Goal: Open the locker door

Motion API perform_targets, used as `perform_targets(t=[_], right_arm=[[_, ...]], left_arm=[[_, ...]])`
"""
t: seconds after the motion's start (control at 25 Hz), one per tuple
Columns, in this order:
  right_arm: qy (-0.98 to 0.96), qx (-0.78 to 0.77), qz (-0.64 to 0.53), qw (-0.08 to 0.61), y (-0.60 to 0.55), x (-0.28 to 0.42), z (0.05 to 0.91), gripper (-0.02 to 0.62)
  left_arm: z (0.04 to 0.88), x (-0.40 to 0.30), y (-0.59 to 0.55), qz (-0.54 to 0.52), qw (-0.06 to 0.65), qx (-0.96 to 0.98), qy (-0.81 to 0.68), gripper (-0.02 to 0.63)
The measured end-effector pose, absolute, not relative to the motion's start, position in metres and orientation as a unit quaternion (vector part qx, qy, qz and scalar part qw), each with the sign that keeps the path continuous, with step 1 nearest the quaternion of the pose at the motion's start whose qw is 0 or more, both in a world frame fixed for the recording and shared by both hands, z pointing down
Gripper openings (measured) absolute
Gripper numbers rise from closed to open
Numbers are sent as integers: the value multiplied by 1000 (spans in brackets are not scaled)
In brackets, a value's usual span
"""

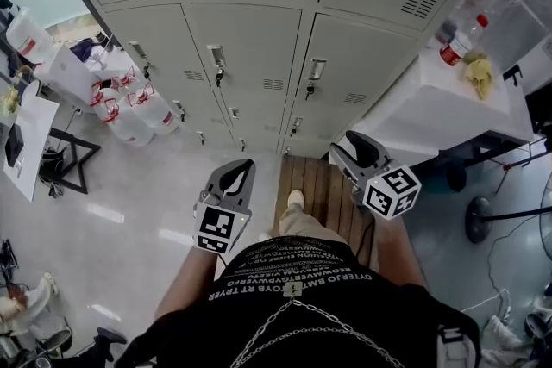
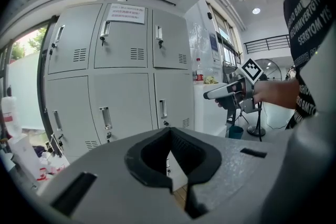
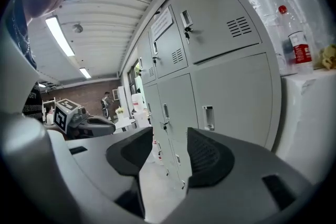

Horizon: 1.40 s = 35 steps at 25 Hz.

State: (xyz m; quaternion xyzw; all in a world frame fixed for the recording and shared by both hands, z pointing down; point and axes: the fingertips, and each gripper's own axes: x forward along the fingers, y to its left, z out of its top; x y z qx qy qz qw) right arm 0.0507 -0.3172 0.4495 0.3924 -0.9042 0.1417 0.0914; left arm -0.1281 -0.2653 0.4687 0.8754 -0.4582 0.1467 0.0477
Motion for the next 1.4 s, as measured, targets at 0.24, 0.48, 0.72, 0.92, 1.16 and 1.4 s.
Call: perform_targets(t=[0.24, 0.48, 0.72, 0.92, 1.16, 1.4], right_arm=[[-917, 359, 140, 104, -372, 32, 457, 192], [-924, 343, 135, 105, -430, 16, 461, 192], [-924, 333, 148, 115, -474, 7, 482, 192], [-921, 335, 155, 125, -505, 2, 499, 192], [-897, 380, 163, 155, -533, 2, 521, 192], [-874, 419, 182, 163, -551, 1, 538, 179]], left_arm=[[484, -114, -300, 159, 64, 874, -456, 0], [485, -106, -325, 171, 65, 869, -459, 0], [490, -117, -350, 181, 75, 854, -483, 0], [497, -120, -362, 183, 85, 847, -492, 0], [518, -119, -358, 197, 111, 843, -489, 0], [535, -117, -351, 215, 125, 837, -488, 0]])
